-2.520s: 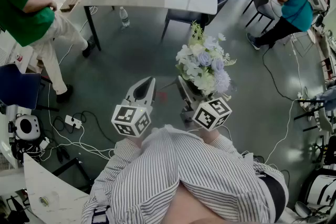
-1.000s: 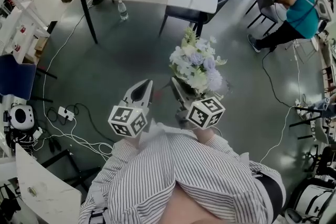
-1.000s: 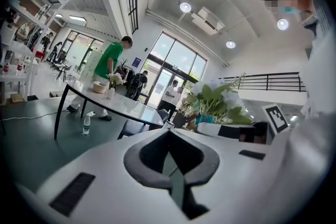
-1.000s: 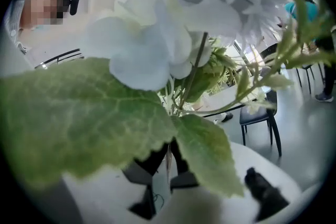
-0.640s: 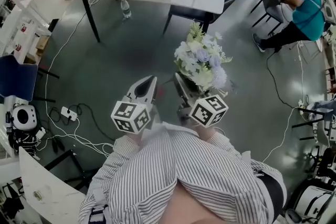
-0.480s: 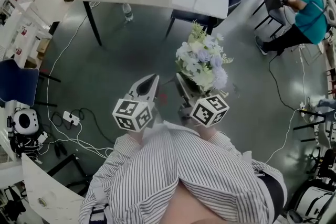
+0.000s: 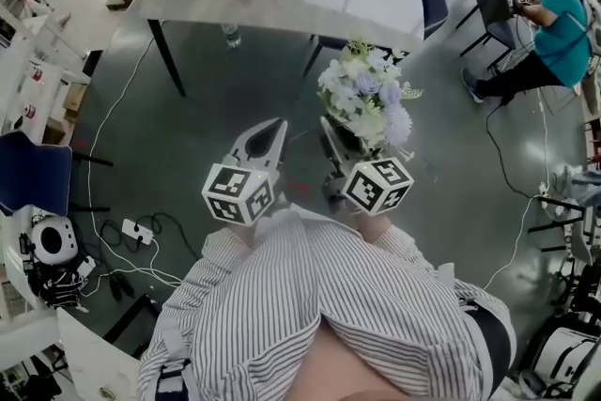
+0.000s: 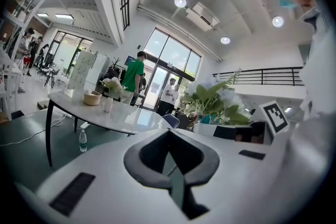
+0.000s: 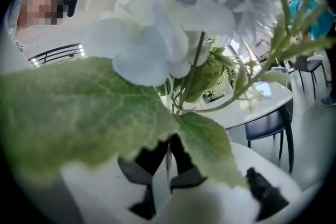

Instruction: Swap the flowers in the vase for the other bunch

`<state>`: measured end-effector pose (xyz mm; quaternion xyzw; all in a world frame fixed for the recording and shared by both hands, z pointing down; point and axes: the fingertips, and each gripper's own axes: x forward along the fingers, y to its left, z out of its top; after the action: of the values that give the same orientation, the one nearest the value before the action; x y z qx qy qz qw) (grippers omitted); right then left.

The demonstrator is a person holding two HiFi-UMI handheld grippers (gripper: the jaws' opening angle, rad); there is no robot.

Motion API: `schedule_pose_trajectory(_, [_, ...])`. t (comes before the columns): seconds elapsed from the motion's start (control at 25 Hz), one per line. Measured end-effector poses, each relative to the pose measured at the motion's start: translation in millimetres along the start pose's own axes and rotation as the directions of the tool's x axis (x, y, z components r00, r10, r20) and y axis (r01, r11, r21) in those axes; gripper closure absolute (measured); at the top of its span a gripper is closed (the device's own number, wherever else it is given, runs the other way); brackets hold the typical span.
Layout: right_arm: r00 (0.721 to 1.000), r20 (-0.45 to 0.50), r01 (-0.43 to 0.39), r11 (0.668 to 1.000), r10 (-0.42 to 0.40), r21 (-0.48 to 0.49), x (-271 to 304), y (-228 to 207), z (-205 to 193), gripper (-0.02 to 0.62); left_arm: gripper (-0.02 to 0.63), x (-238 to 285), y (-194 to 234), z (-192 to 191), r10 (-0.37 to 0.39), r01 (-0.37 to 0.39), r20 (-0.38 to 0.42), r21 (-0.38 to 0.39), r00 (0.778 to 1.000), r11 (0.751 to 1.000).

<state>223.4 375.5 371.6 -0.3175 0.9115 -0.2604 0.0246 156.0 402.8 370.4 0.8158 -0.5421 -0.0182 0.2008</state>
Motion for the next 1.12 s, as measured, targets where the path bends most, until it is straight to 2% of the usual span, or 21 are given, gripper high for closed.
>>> schedule_pose_trajectory(0.2, [1.0, 0.018, 0.015, 1.0, -0.014, -0.008, 41, -3, 7, 0.568, 0.598, 15, 37, 5, -0.015, 0.016, -0.025, 0.024, 1.0, 1.0])
schedule_pose_trajectory(0.6, [0.998, 0.001, 0.06, 0.998, -0.06, 0.009, 79, -16, 7, 0.568, 0.598, 38, 71, 14, -0.052, 0.052, -0.033, -0.021, 0.998, 0.998])
schedule_pose_trajectory(0.8, [0.999, -0.011, 0.048, 0.999, -0.048, 0.015, 107, -29, 8, 0.568, 0.598, 57, 93, 17, -0.047, 0.046, -0.04, -0.032, 0.998, 0.998])
schedule_pose_trajectory(1.12, [0.999, -0.01, 0.03, 1.0, -0.03, 0.008, 166, -57, 33, 0.568, 0.598, 102, 137, 42, -0.026, 0.025, -0.026, -0.037, 0.999, 0.999])
